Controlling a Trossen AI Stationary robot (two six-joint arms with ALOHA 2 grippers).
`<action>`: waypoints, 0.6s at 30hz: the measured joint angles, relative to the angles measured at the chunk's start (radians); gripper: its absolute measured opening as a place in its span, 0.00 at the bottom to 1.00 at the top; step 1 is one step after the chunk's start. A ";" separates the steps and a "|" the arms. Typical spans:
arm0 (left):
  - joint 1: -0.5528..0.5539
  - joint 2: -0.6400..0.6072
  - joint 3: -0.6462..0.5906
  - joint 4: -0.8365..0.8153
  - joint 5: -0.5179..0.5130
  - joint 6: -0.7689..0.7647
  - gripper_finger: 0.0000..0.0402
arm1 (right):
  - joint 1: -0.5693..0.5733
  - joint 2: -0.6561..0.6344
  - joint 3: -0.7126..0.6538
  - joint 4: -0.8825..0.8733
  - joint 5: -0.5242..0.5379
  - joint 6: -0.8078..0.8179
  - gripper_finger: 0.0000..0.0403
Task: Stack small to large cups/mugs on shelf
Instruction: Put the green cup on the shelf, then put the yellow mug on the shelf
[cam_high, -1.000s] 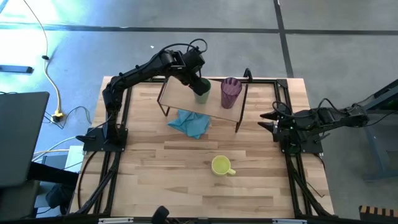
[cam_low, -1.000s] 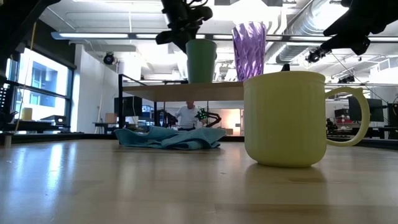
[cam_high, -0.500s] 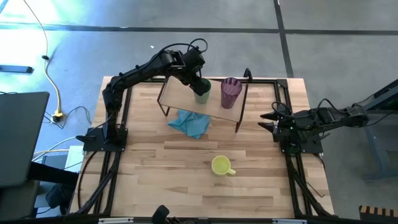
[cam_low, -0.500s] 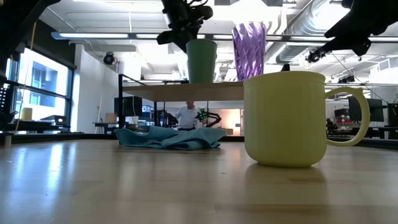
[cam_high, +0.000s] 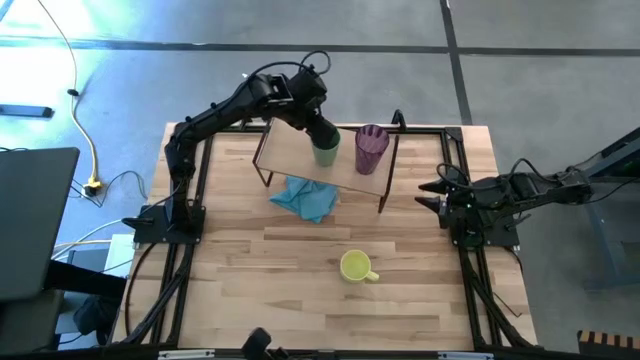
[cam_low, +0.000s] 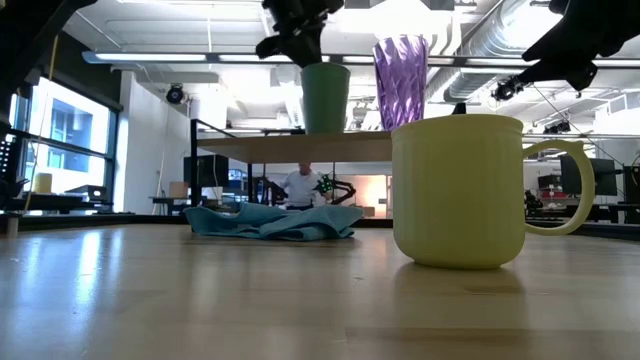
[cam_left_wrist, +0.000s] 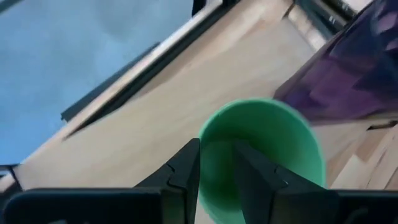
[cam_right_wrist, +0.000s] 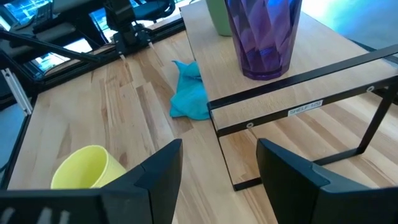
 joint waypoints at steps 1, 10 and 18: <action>0.000 0.000 0.015 -0.009 -0.008 0.000 0.20 | 0.000 0.000 0.000 0.000 -0.003 0.001 0.49; 0.000 -0.002 0.090 -0.127 -0.072 0.027 0.20 | 0.000 0.000 0.000 0.000 -0.043 0.028 0.49; 0.000 -0.057 0.089 -0.301 -0.106 0.054 0.20 | 0.000 0.000 0.000 -0.021 -0.200 0.109 0.49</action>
